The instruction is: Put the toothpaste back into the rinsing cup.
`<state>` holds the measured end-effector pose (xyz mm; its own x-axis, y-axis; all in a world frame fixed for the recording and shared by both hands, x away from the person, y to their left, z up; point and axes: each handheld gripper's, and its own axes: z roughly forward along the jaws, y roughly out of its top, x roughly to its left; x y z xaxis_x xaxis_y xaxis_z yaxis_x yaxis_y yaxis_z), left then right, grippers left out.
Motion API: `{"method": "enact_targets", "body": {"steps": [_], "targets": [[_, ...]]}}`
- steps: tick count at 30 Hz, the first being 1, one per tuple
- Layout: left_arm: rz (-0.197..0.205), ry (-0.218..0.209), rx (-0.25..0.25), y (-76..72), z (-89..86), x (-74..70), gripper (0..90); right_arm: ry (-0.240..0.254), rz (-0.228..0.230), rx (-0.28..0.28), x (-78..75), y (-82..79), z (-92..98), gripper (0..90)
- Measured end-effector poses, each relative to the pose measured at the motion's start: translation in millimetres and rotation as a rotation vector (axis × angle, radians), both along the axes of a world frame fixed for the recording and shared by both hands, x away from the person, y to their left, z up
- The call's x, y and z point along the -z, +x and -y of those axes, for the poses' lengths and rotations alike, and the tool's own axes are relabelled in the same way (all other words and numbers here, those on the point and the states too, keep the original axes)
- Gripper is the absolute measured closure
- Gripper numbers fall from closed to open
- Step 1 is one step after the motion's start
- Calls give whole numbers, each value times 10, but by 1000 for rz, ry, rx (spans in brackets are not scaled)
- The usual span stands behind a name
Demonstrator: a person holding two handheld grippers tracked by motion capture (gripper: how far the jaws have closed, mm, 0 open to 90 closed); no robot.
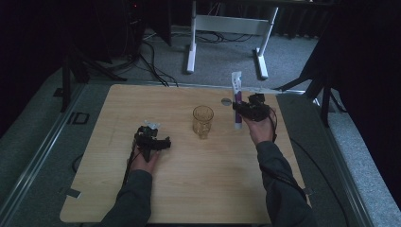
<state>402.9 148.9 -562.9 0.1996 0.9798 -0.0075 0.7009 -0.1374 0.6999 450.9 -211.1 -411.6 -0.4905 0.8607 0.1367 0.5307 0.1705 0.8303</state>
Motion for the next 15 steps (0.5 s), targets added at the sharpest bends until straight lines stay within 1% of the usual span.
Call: {"method": "enact_targets", "body": {"steps": [15], "targets": [[0,0,0,0,0,0,102,21,28,-8,-30,36,-80,706]]}}
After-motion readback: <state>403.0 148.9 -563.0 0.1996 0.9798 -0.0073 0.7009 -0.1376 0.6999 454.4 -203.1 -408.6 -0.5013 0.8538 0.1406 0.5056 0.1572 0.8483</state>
